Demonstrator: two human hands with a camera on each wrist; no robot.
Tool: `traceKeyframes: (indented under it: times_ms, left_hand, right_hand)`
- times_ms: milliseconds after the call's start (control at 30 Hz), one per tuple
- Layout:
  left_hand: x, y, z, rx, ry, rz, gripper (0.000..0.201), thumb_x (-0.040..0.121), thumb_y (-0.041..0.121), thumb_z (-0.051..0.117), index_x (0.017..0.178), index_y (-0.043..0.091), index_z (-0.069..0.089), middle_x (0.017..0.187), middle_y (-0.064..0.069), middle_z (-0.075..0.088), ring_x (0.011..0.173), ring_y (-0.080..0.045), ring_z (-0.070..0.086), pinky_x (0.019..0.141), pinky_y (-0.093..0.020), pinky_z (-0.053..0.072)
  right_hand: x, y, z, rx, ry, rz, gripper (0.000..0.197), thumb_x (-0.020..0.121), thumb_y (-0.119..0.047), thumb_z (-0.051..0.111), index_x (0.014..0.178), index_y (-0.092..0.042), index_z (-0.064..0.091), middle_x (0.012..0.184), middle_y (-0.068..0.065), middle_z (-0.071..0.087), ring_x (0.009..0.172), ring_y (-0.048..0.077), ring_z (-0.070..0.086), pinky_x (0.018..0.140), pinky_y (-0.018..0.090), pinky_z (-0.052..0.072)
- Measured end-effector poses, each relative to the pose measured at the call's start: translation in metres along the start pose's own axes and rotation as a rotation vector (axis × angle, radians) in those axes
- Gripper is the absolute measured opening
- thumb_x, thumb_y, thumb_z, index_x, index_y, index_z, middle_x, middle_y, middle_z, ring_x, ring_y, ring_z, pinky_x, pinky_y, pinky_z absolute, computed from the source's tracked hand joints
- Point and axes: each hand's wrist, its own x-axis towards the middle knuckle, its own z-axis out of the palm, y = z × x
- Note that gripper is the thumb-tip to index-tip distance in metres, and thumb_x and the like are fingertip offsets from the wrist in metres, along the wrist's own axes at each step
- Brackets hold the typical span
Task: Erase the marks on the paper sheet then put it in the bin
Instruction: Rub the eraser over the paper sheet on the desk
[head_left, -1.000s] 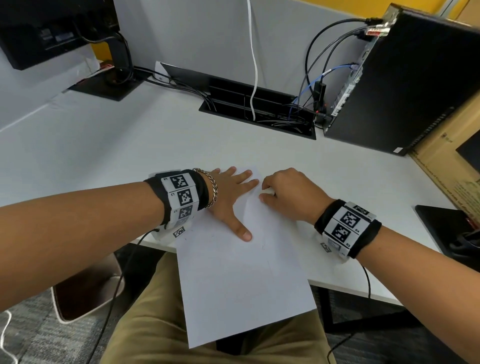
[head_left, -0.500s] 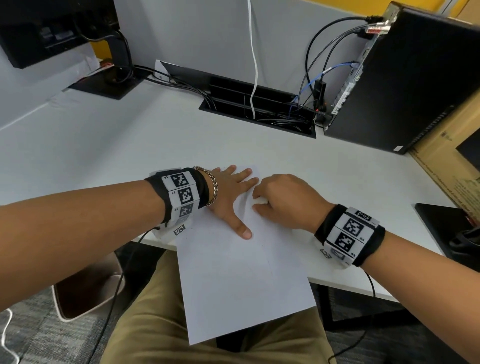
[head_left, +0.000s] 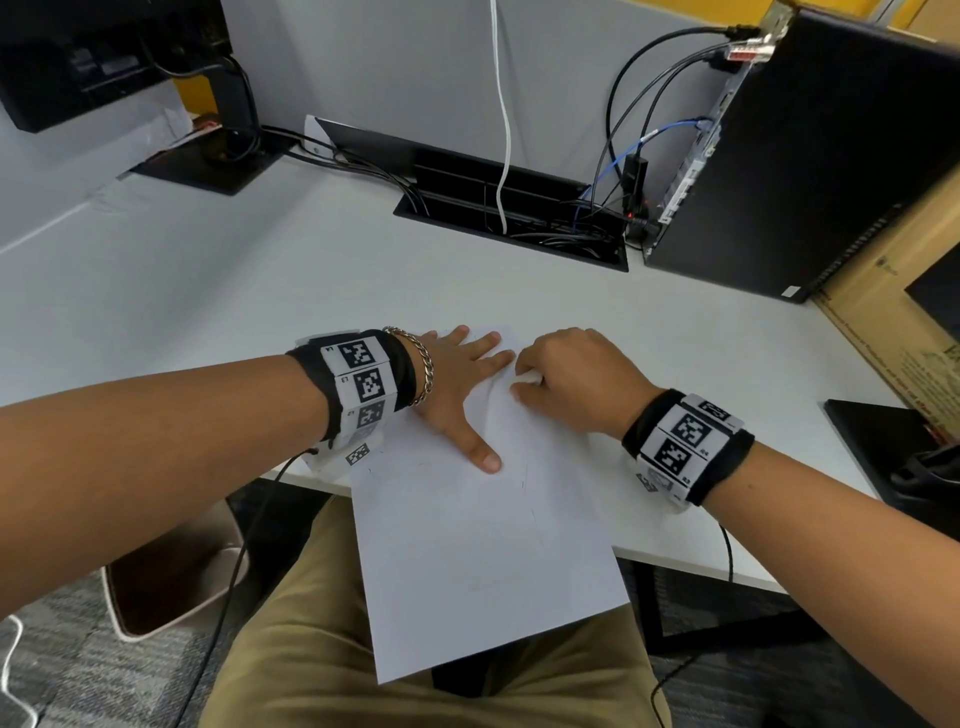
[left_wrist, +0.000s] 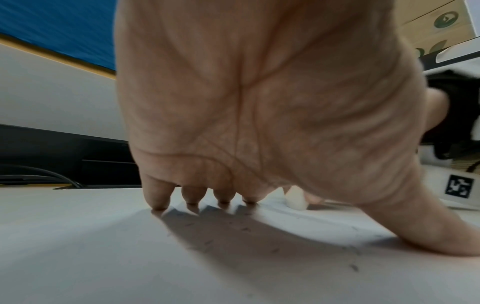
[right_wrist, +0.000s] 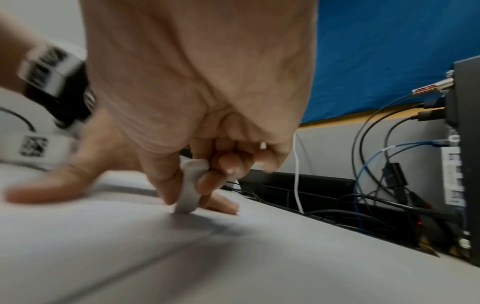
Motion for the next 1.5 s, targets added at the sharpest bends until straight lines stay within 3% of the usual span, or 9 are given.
traceKeyframes:
  times_ms: [167, 367, 467, 567, 800, 1033, 1233, 1367, 1500]
  left_hand:
    - [-0.002, 0.000, -0.001, 0.003, 0.005, 0.006, 0.149, 0.054, 0.103, 0.060, 0.162, 0.040, -0.021, 0.171, 0.011, -0.027, 0.159, -0.028, -0.021, 0.129, -0.056, -0.003]
    - [-0.002, -0.002, -0.004, 0.028, 0.016, 0.066, 0.151, 0.057, 0.103, 0.059, 0.162, 0.035, -0.024, 0.171, 0.010, -0.025, 0.159, -0.027, -0.021, 0.129, -0.055, -0.005]
    - [-0.001, -0.005, -0.009, 0.091, 0.070, 0.120, 0.155, 0.054, 0.105, 0.057, 0.163, 0.029, -0.024, 0.172, 0.010, -0.022, 0.159, -0.026, -0.022, 0.129, -0.053, -0.008]
    - [-0.003, -0.005, -0.016, 0.156, 0.108, 0.111, 0.153, 0.058, 0.103, 0.058, 0.164, 0.025, -0.020, 0.172, 0.006, -0.025, 0.158, -0.026, -0.023, 0.129, -0.052, -0.009]
    - [-0.014, 0.007, -0.003, 0.058, -0.030, 0.082, 0.142, 0.066, 0.098, 0.058, 0.163, 0.032, -0.021, 0.170, 0.006, -0.029, 0.159, -0.024, -0.020, 0.130, -0.053, -0.003]
    - [-0.012, 0.008, -0.003, 0.021, -0.013, 0.081, 0.146, 0.062, 0.097, 0.064, 0.163, 0.036, -0.021, 0.172, 0.005, -0.026, 0.160, -0.026, -0.018, 0.129, -0.055, -0.001]
    - [-0.010, 0.008, -0.001, 0.011, -0.011, 0.064, 0.148, 0.059, 0.098, 0.065, 0.164, 0.036, -0.019, 0.171, 0.007, -0.026, 0.160, -0.025, -0.019, 0.130, -0.056, 0.001]
    - [-0.010, 0.007, -0.001, -0.002, -0.009, 0.063, 0.149, 0.056, 0.100, 0.065, 0.164, 0.039, -0.018, 0.172, 0.006, -0.023, 0.160, -0.026, -0.018, 0.129, -0.059, 0.002]
    - [-0.010, 0.008, -0.003, 0.004, -0.016, 0.060, 0.148, 0.057, 0.099, 0.066, 0.164, 0.040, -0.017, 0.172, 0.006, -0.023, 0.160, -0.027, -0.017, 0.129, -0.060, 0.003]
  right_hand:
    - [-0.010, -0.009, 0.003, 0.024, -0.047, -0.078, 0.031, 0.095, -0.046, 0.059, 0.116, -0.026, 0.070, 0.105, -0.008, 0.069, 0.098, 0.017, 0.062, 0.077, 0.029, 0.033]
    - [-0.027, 0.012, -0.010, 0.142, -0.010, 0.019, 0.029, 0.092, -0.046, 0.063, 0.114, -0.030, 0.072, 0.105, -0.011, 0.071, 0.097, 0.014, 0.063, 0.082, 0.034, 0.052]
    - [-0.048, 0.007, 0.000, 0.165, -0.090, -0.014, 0.026, 0.091, -0.046, 0.064, 0.112, -0.034, 0.072, 0.102, -0.015, 0.070, 0.089, 0.008, 0.061, 0.076, 0.027, 0.050]
    - [-0.058, 0.007, 0.008, 0.165, -0.062, 0.000, 0.027, 0.092, -0.049, 0.062, 0.112, -0.033, 0.072, 0.101, -0.013, 0.070, 0.086, 0.008, 0.062, 0.077, 0.030, 0.052]
    - [-0.051, 0.010, 0.006, 0.205, -0.067, 0.021, 0.030, 0.092, -0.050, 0.063, 0.115, -0.032, 0.072, 0.103, -0.013, 0.071, 0.090, 0.009, 0.062, 0.081, 0.033, 0.054]
    - [-0.015, 0.009, 0.008, 0.163, -0.008, 0.043, 0.030, 0.092, -0.047, 0.062, 0.115, -0.030, 0.071, 0.103, -0.008, 0.071, 0.096, 0.016, 0.063, 0.075, 0.030, 0.048]
    - [-0.023, 0.006, 0.004, 0.121, -0.088, -0.091, 0.031, 0.093, -0.046, 0.063, 0.119, -0.030, 0.070, 0.097, -0.017, 0.060, 0.084, 0.007, 0.052, 0.072, 0.027, 0.040]
    - [-0.012, 0.013, -0.001, 0.067, -0.029, -0.043, 0.032, 0.092, -0.044, 0.060, 0.118, -0.030, 0.071, 0.108, -0.010, 0.069, 0.099, 0.017, 0.063, 0.079, 0.032, 0.048]
    - [-0.023, 0.004, 0.002, 0.042, -0.057, -0.127, 0.029, 0.093, -0.041, 0.061, 0.116, -0.026, 0.071, 0.098, -0.011, 0.063, 0.094, 0.017, 0.062, 0.074, 0.030, 0.041]
